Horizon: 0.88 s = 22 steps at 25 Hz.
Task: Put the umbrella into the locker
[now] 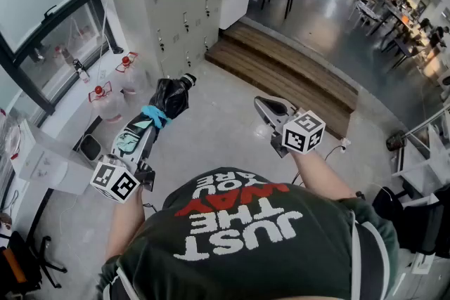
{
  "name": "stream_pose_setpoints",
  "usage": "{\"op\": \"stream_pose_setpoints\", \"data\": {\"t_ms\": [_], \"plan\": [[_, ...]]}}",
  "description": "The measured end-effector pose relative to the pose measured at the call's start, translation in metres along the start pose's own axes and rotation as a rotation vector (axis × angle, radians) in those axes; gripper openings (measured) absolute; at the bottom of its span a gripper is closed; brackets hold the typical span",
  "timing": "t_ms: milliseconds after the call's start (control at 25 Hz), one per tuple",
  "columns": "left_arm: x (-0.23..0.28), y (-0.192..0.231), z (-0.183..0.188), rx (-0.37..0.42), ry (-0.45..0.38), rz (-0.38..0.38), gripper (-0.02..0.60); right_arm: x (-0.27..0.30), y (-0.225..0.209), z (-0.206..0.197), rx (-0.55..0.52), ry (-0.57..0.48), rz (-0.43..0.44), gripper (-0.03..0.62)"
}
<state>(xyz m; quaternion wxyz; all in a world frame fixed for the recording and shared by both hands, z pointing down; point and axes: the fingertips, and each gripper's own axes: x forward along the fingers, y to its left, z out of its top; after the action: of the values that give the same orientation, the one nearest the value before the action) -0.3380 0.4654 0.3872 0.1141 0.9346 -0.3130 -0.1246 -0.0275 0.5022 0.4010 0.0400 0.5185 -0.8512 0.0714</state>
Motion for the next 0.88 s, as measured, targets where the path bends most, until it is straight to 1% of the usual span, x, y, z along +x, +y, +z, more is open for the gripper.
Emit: {"op": "stream_pose_setpoints", "data": {"t_ms": [520, 720, 880], "plan": [[-0.01, 0.015, 0.003, -0.001, -0.003, -0.006, 0.224, 0.013, 0.013, 0.002, -0.006, 0.004, 0.006, 0.032], [-0.015, 0.027, 0.005, -0.014, -0.005, 0.001, 0.224, 0.024, 0.021, 0.003, -0.01, -0.004, 0.002, 0.032], [-0.021, 0.038, 0.009, -0.011, -0.011, -0.015, 0.224, 0.034, 0.029, 0.003, -0.004, -0.003, -0.007, 0.034]]}}
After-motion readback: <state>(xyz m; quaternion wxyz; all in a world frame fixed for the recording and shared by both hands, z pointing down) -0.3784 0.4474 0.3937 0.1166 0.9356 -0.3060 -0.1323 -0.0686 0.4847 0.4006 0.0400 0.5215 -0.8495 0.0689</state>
